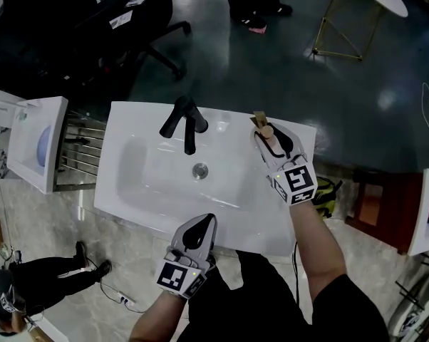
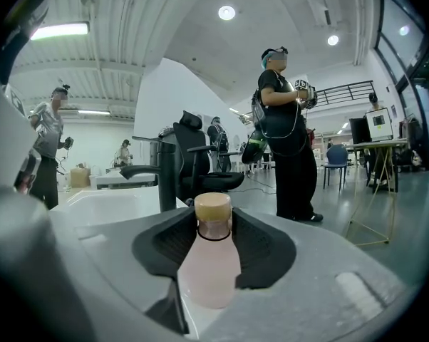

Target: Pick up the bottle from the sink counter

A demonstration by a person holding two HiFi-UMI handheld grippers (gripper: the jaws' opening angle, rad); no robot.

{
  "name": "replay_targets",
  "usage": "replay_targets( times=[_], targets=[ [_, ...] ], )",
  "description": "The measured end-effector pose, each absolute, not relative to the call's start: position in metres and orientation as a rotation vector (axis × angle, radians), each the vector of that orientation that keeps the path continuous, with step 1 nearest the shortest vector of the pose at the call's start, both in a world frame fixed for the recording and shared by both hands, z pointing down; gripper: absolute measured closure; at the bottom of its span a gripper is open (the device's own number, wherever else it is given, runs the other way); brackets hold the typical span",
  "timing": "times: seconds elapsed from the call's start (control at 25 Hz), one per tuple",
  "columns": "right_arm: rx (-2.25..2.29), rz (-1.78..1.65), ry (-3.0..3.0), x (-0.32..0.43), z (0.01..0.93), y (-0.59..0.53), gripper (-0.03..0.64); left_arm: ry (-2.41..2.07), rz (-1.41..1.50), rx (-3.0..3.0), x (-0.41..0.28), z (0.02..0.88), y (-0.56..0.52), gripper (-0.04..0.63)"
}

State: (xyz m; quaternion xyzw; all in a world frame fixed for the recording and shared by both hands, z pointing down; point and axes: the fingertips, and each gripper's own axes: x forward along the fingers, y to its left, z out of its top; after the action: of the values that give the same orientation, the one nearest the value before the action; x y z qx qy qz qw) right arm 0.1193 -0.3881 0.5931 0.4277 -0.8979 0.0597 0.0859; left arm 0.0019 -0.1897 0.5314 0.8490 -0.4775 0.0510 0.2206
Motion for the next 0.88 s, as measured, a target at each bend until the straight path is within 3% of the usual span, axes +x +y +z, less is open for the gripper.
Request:
replay_targets(
  times=[0.88],
  targets=[
    [1.281,0.111,-2.728,0.118,0.589,-0.387,0.474,-1.304,0.161,2.318,0.003,0.546,-0.188,0.592]
  ],
)
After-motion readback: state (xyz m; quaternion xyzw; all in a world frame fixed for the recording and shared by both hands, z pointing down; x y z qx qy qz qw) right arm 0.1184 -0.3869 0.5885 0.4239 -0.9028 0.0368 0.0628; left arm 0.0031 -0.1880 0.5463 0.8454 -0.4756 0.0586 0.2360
